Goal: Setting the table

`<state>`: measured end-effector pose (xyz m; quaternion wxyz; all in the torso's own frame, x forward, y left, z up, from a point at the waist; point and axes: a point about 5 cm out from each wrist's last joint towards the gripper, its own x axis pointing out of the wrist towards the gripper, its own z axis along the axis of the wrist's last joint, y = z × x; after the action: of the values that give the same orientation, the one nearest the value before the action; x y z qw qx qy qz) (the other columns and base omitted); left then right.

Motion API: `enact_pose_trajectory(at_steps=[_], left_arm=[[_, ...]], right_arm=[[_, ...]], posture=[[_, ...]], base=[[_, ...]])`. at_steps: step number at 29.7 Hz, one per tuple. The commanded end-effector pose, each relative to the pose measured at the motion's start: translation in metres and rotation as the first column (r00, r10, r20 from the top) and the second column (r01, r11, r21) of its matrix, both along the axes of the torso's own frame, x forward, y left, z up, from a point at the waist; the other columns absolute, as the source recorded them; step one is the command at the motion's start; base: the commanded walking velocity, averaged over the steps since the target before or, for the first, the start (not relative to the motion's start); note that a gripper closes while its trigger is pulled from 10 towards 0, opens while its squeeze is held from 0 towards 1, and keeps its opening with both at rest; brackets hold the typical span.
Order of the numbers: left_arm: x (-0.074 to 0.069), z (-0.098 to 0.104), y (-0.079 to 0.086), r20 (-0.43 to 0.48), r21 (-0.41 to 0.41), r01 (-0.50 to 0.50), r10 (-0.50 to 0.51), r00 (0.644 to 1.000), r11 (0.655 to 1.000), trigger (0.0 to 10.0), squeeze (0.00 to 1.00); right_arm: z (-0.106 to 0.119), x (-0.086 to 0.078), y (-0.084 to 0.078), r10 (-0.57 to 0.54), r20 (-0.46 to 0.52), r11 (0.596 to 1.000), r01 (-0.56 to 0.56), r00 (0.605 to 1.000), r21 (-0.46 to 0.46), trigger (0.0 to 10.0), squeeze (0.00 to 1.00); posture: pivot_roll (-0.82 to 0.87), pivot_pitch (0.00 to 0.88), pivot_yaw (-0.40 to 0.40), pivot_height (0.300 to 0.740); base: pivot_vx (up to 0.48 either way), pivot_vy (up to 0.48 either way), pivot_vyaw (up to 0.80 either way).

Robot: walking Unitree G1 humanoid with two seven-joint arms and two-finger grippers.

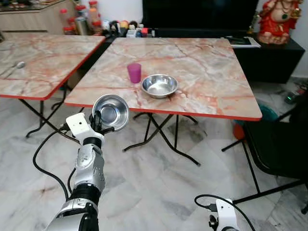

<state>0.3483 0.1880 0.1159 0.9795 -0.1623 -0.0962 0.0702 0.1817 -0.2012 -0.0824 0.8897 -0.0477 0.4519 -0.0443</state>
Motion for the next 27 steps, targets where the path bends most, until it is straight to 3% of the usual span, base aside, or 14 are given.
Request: enact_pose_trajectory(at_steps=[1,27], left_arm=[[0.0017,0.0061,0.0033,0.015,0.003,-0.01,0.01,1.0,1.0,10.0,0.0],[0.0087,0.0127,-0.0043,0.021,0.0,0.028,-0.028,0.999,1.0,10.0,0.0]], right_arm=[[0.0014,0.0035,0.0024,-0.014,0.014,1.0,0.014,1.0,0.015,10.0,0.0],[0.0042,0.01,0.0051,-0.009,0.033,1.0,0.008,0.999,0.017,10.0,0.0]], posture=[[0.03,0.0,0.009,0.74],[0.03,0.0,0.016,0.74]], base=[[0.0,0.0,0.0],[0.335,0.0,-0.15]])
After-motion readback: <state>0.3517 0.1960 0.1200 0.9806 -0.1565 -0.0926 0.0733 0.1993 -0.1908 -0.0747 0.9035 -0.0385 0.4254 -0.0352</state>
